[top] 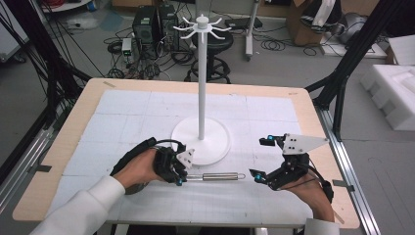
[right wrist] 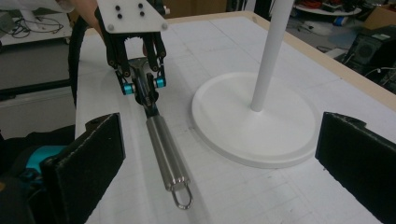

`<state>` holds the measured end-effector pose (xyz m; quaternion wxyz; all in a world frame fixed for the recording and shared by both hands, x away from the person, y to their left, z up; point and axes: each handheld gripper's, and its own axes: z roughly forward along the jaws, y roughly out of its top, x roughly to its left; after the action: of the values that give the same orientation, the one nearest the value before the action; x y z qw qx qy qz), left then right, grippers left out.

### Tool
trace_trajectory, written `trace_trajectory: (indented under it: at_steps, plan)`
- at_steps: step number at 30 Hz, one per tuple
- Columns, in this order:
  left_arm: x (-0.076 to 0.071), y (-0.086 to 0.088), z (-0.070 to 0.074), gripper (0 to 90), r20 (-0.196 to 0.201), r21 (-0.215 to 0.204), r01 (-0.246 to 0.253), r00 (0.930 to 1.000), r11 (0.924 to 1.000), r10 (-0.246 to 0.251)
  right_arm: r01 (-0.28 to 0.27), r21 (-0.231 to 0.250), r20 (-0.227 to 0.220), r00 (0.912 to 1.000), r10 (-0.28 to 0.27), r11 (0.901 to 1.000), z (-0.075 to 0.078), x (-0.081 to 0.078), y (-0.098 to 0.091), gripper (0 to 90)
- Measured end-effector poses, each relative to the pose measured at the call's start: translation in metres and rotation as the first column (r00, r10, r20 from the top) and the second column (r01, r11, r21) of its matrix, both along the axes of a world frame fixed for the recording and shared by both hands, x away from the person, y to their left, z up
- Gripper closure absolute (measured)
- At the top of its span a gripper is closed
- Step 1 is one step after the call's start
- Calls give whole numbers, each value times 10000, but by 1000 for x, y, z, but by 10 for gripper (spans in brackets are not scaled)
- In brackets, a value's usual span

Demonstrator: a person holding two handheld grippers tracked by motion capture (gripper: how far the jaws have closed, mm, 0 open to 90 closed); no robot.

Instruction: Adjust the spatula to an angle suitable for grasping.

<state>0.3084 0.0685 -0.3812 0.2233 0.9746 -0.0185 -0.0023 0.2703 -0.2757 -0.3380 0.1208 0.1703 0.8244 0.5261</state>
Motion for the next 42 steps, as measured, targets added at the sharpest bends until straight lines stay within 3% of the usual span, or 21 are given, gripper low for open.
trace_trajectory:
  at_steps: [10,16,19,26,27,29,36,40,42]
  plan:
    - [-2,13,14,748,-1,-720,-45,10000,9974,45,-145,236,212,9997,140,9996,6,-3,-1,4]
    - [0,25,27,749,-41,-1568,-194,9998,9874,190,-218,545,322,9993,201,9983,8,-4,-5,4]
    - [2,33,35,748,-161,-2157,-371,9993,9758,345,-182,543,197,9997,172,9984,8,-5,-6,4]
    - [1,49,53,748,-160,-3039,-293,9995,9523,256,-191,585,151,9997,182,9981,7,-3,-5,4]
    - [0,52,55,748,-191,-3276,-339,9994,9442,292,-202,553,179,9997,193,9983,7,-3,-6,4]
    - [1,56,59,748,-209,-3469,-272,9996,9375,212,-188,532,167,9997,179,9984,6,-3,-5,4]
    - [2,68,73,748,-375,-4280,-221,9993,9035,67,-225,607,188,9996,214,9979,6,-2,-4,4]
    - [1,75,81,748,-414,-4783,-248,9991,8778,57,-250,595,176,9996,240,9979,6,-3,-4,4]
    - [1,78,85,747,-365,-4806,-113,9993,8768,-71,-251,579,261,9994,237,9980,6,-2,-3,4]
